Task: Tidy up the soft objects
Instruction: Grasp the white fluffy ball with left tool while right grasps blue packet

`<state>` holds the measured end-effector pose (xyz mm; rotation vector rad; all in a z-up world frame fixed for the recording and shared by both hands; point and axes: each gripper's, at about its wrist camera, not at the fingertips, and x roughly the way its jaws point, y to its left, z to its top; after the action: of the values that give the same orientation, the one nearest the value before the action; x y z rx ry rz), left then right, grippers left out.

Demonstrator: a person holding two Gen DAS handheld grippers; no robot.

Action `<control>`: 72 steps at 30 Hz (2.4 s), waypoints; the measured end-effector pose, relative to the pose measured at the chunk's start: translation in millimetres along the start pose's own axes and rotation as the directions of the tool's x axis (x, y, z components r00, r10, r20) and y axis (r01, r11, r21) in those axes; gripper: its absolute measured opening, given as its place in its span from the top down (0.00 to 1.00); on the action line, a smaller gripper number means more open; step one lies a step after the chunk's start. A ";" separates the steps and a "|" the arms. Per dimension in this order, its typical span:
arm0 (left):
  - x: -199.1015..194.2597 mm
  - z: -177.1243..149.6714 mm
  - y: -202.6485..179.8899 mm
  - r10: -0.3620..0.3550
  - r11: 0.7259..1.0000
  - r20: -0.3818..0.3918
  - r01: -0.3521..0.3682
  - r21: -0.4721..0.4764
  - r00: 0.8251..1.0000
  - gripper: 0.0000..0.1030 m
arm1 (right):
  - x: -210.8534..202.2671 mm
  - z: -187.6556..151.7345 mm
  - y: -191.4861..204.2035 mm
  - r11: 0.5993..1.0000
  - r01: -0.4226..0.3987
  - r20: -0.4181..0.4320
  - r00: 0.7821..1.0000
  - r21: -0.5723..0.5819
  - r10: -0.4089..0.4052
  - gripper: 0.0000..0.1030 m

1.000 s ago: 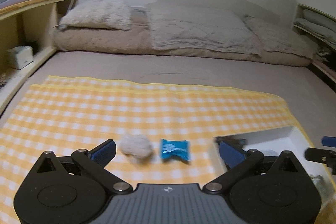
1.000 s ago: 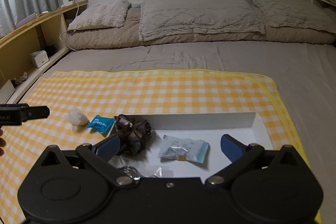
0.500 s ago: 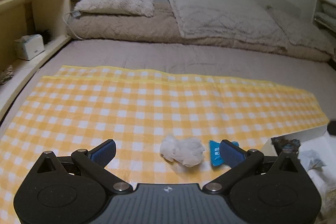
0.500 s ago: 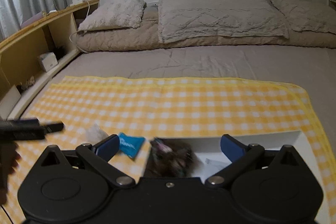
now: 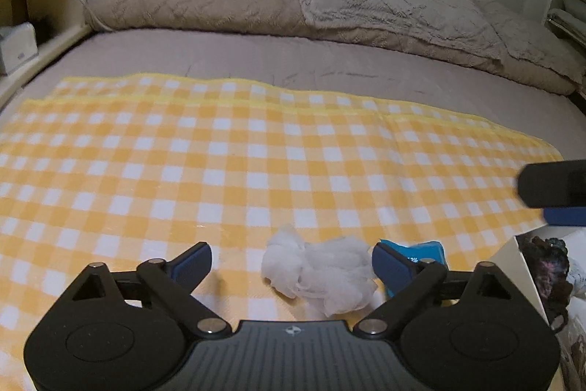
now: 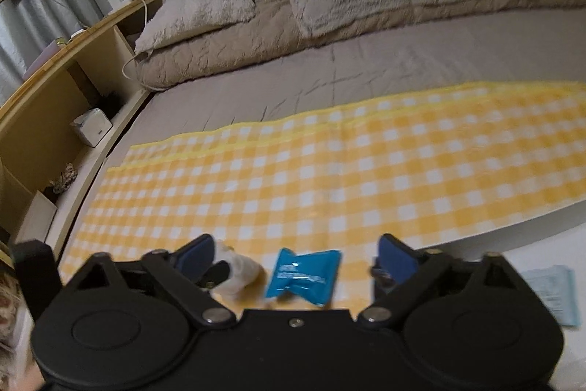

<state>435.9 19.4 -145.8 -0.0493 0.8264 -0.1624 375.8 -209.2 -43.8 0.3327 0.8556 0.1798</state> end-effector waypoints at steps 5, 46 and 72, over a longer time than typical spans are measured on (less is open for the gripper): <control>17.9 -4.2 2.1 -0.027 1.000 -0.003 0.027 0.007 1.000 0.15 | 32.6 2.0 4.0 0.998 -0.018 -0.063 0.998 0.054 0.022 0.24; 5.7 1.0 63.5 0.002 0.993 0.090 0.009 -0.117 0.996 0.50 | 118.5 -37.0 53.7 0.931 0.273 -0.152 0.937 -0.244 -0.314 0.30; -13.8 4.5 55.5 0.035 0.993 0.058 -0.028 -0.116 0.998 0.56 | 103.6 -50.9 72.1 0.915 0.130 -0.134 0.972 -0.382 -0.194 0.53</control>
<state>437.0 76.3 -138.6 -0.1490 0.7755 -0.0829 402.1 -101.2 -122.4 -0.1117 0.9916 0.2127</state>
